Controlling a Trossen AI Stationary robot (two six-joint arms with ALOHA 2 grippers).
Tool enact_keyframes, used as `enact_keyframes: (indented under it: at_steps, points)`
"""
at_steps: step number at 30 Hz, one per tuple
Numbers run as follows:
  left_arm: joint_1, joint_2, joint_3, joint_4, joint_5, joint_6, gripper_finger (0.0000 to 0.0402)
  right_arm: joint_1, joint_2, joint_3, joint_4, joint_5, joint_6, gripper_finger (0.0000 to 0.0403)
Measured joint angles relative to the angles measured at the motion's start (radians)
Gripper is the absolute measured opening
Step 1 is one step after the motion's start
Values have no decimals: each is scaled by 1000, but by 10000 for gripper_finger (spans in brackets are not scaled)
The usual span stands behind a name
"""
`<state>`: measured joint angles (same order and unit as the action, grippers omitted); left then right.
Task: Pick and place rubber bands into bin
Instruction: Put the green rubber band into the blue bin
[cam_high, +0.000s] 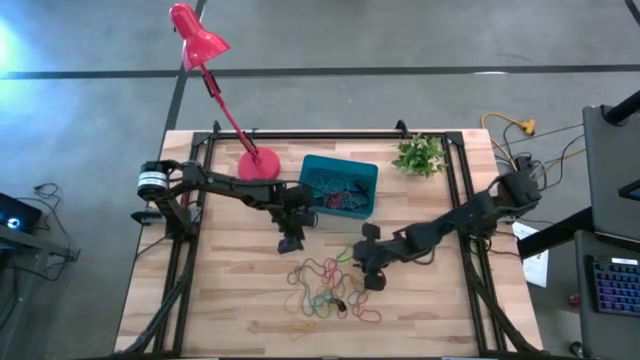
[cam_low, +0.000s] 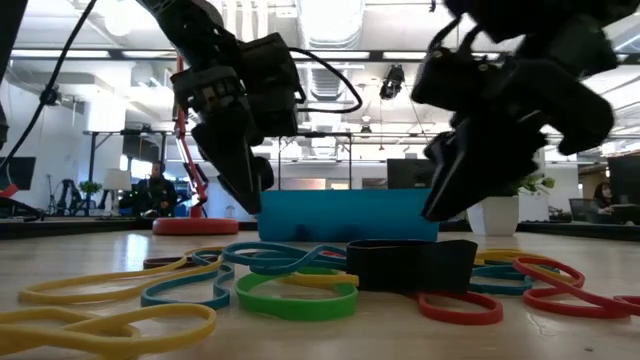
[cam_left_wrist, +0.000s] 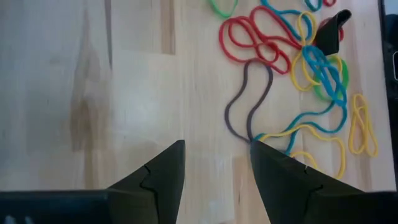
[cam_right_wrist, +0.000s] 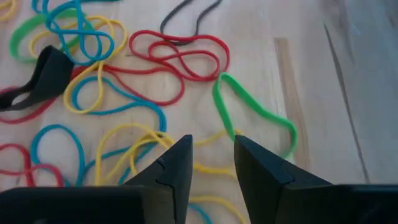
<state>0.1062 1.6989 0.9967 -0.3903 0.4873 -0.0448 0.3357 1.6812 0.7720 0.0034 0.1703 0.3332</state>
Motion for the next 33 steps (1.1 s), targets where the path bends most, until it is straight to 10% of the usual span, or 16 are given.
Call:
enact_keyframes:
  at_steps: [33]
  points:
    - [-4,-66,-127,140,-21,-83,167,-64,144,108,-24,-66,59,63]
